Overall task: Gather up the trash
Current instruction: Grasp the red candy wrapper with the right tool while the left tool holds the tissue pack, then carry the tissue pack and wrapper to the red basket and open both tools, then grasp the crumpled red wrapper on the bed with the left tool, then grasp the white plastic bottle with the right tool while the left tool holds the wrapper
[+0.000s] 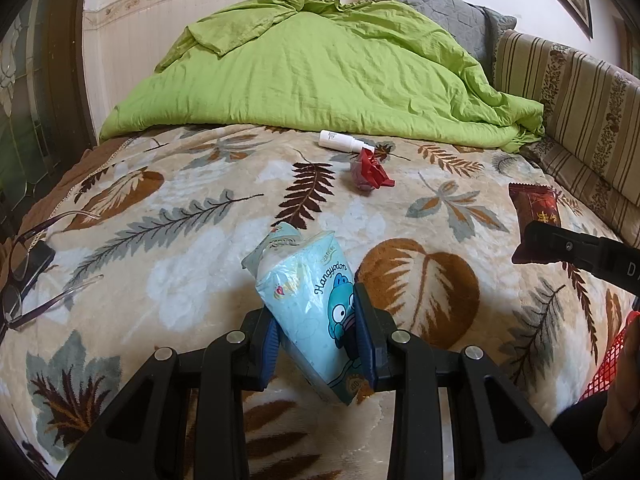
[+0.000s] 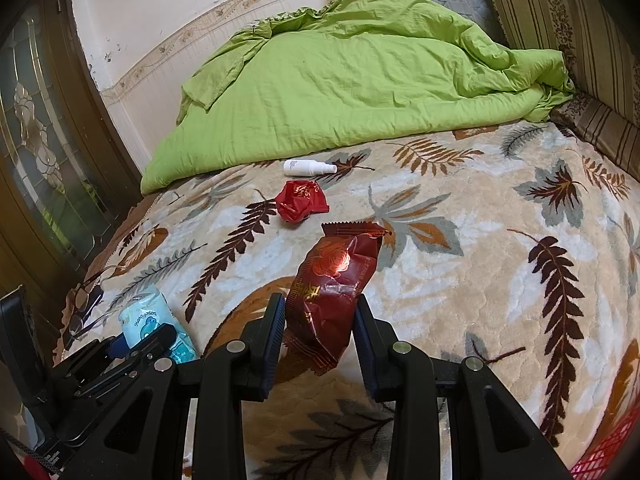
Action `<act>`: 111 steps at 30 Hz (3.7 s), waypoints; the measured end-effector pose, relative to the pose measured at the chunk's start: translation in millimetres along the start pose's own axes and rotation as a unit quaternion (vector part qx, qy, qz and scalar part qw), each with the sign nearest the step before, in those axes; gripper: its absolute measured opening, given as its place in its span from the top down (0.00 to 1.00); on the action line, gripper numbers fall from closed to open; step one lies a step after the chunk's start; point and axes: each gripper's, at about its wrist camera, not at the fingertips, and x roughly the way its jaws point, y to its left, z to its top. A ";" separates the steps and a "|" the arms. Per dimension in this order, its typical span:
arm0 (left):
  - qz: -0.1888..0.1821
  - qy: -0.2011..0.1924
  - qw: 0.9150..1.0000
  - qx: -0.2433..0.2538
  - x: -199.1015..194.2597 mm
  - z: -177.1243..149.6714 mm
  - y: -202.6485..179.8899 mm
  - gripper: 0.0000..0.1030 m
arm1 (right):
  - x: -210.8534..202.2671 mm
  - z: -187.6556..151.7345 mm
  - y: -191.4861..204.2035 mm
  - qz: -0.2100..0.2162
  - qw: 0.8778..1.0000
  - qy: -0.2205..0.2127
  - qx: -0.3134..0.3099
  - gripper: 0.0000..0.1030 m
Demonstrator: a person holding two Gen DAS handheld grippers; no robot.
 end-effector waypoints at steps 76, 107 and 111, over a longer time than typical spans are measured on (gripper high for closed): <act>-0.106 0.166 0.979 -0.042 216.4 137.8 -32.4 0.67 | -50.7 37.3 -101.1 0.025 0.996 0.047 0.067 0.52; 0.024 0.087 0.988 -0.123 135.4 73.7 54.7 0.67 | 340.9 197.1 55.2 -0.021 0.950 0.167 -0.264 0.49; 0.026 0.084 0.989 -0.123 136.7 73.5 54.5 0.67 | 331.6 193.6 48.9 -0.043 0.959 0.154 -0.234 0.62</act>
